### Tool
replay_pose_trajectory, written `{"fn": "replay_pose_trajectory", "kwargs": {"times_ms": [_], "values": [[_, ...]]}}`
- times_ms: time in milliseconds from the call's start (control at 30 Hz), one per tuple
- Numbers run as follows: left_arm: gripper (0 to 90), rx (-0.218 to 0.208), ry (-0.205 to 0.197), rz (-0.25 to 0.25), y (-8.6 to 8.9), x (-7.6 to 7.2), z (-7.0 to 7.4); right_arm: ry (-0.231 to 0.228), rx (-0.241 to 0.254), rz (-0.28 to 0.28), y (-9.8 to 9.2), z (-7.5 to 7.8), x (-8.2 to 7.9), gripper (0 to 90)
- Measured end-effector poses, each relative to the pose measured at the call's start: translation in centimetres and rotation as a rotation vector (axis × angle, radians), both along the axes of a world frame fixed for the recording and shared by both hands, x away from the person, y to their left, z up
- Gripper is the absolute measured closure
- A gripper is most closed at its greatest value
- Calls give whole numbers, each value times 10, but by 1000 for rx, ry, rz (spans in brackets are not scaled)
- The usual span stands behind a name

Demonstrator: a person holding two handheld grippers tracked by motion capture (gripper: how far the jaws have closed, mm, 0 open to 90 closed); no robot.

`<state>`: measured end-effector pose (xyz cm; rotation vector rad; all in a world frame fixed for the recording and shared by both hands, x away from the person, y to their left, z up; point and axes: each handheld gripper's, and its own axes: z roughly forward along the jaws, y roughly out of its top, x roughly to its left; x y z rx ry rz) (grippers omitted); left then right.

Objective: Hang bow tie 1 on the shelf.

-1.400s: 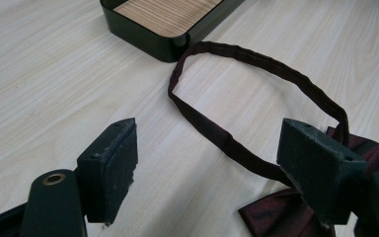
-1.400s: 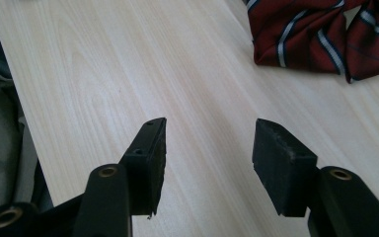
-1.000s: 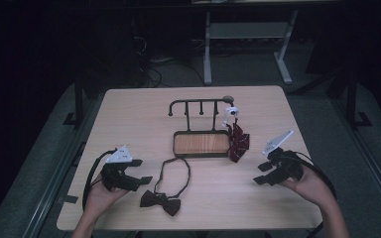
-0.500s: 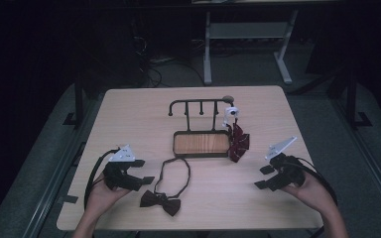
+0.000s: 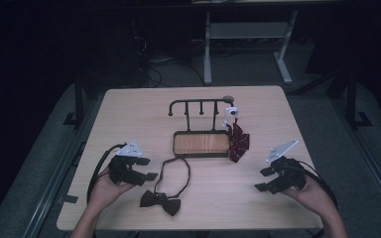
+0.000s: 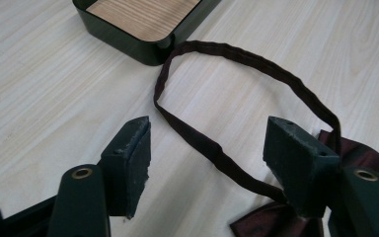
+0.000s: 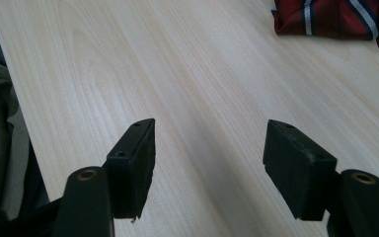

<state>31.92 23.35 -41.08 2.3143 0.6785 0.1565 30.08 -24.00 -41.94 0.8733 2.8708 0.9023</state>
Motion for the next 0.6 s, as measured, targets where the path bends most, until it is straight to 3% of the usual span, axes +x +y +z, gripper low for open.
{"fn": "replay_pose_trajectory", "kwargs": {"times_ms": [267, 500, 533, 600], "values": [[442, 41, 45, -12, -9, 19, -1, 3, 5, 8, 1, -1, 0, 368], [474, 48, 67, -25, -18, 29, 1, 7, 10, 9, 2, -1, 1, 368], [474, 81, 71, -37, -20, 32, 2, 5, 10, 10, 2, -1, 1, 369], [477, 87, 78, -39, -22, 35, 3, -2, 8, 11, 2, -1, 1, 376]]}}
